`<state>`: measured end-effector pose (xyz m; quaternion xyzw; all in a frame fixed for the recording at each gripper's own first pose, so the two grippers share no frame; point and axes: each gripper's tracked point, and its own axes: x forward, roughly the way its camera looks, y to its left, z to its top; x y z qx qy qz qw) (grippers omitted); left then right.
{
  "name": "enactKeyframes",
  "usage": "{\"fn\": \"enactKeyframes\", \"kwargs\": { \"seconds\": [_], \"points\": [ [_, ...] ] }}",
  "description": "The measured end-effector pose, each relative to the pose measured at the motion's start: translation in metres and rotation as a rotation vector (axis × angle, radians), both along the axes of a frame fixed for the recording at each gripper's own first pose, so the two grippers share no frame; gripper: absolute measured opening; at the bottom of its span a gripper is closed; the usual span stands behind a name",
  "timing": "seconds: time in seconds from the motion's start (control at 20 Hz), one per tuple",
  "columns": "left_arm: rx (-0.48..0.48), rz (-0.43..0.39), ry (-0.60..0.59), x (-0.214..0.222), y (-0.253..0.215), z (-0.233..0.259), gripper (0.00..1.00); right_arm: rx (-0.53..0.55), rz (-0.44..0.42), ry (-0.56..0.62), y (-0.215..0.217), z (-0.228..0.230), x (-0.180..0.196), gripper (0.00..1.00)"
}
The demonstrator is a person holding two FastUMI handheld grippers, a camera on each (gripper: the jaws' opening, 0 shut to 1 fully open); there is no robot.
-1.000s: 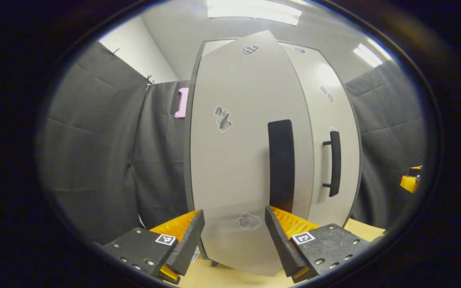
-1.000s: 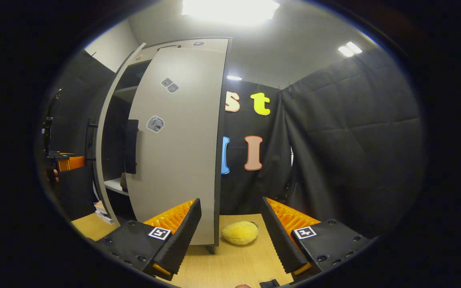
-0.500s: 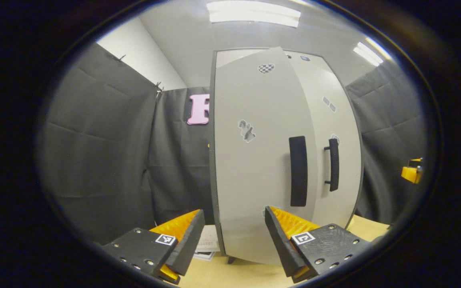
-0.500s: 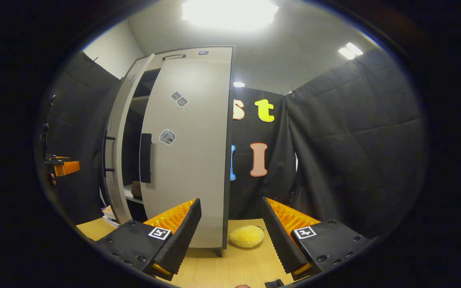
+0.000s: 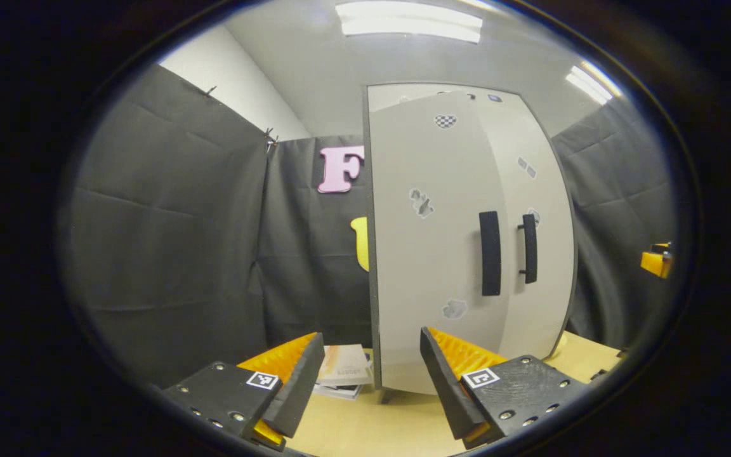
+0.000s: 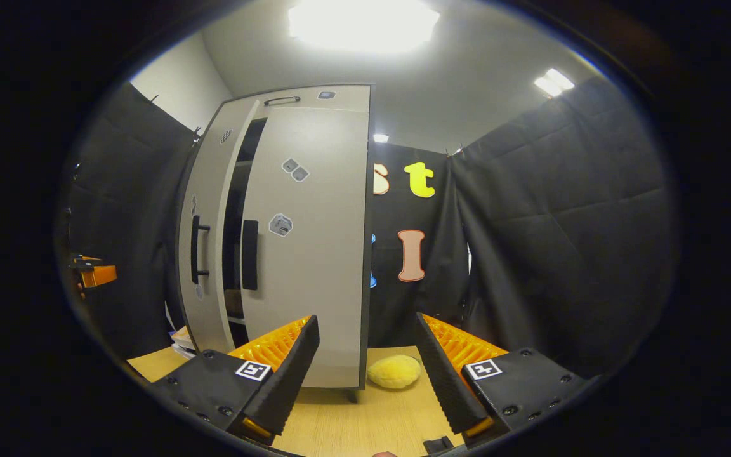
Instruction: Grab one shoe with the right hand and put it into the shoe cabinet, grab the other shoe with the left hand and put it into the shoe cabinet; then close the right door with the right hand and the left door with the left hand.
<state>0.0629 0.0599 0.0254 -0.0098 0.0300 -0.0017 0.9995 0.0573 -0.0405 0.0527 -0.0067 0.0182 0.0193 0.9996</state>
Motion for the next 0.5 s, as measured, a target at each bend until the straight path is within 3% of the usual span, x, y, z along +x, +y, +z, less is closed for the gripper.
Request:
{"fn": "enactKeyframes", "kwargs": {
  "seconds": [0.5],
  "points": [
    [0.016,0.047,-0.016,-0.043,0.044,-0.009,0.88,-0.005,0.017,-0.039,-0.006,0.003,-0.022,0.92]
  ]
}}
